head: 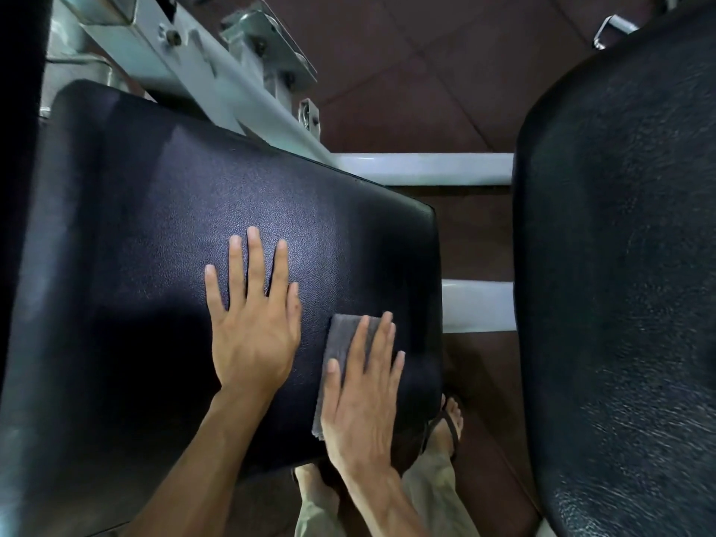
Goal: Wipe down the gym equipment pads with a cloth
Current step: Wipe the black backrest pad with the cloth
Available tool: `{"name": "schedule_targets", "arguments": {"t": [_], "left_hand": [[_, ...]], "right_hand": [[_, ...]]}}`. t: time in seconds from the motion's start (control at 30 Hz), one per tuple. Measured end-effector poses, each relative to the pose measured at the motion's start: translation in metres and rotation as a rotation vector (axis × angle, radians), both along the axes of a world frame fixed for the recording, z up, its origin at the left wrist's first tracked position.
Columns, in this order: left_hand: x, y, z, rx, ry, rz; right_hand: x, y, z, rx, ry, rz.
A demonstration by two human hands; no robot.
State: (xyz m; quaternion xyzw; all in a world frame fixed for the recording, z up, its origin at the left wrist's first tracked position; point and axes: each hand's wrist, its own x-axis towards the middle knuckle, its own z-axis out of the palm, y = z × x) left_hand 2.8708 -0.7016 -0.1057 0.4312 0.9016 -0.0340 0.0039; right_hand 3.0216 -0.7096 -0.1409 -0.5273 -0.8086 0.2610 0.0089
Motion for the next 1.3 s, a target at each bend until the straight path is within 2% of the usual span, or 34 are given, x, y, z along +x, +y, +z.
{"name": "schedule_targets", "arguments": {"t": [0.13, 0.2, 0.27, 0.33, 0.43, 0.57, 0.63, 0.73, 0.93, 1.13, 1.3], "left_hand": [[0.001, -0.001, 0.000, 0.001, 0.007, 0.005], [0.002, 0.000, -0.001, -0.001, 0.011, 0.000], [0.001, 0.000, -0.002, -0.002, 0.009, 0.002], [0.001, 0.000, -0.003, 0.002, 0.000, 0.010], [0.001, 0.001, -0.004, 0.003, -0.005, 0.011], [0.000, 0.001, -0.003, -0.002, -0.018, 0.009], [-0.001, 0.002, -0.003, -0.005, -0.020, 0.017], [0.000, 0.003, -0.003, -0.012, -0.019, 0.014], [-0.001, 0.002, -0.004, -0.029, -0.017, 0.010], [0.001, 0.001, -0.006, -0.034, -0.014, 0.007], [0.001, 0.000, -0.003, -0.049, -0.020, 0.002]], "right_hand": [[0.007, 0.058, -0.011, -0.072, 0.016, -0.263], [-0.009, 0.110, -0.017, -0.123, 0.057, -0.420], [-0.040, 0.156, -0.018, -0.128, 0.089, -0.481], [-0.077, 0.175, -0.012, -0.075, 0.114, -0.392], [-0.110, 0.153, 0.000, 0.025, 0.164, -0.076], [-0.073, 0.105, 0.008, 0.002, 0.240, 0.140], [-0.036, 0.075, 0.006, -0.021, 0.216, 0.206], [0.001, 0.044, 0.000, -0.007, 0.115, 0.211], [-0.002, 0.044, 0.000, 0.021, 0.072, 0.194], [-0.004, 0.045, -0.004, 0.045, 0.132, 0.230], [-0.006, 0.046, -0.010, 0.036, 0.286, 0.146]]}}
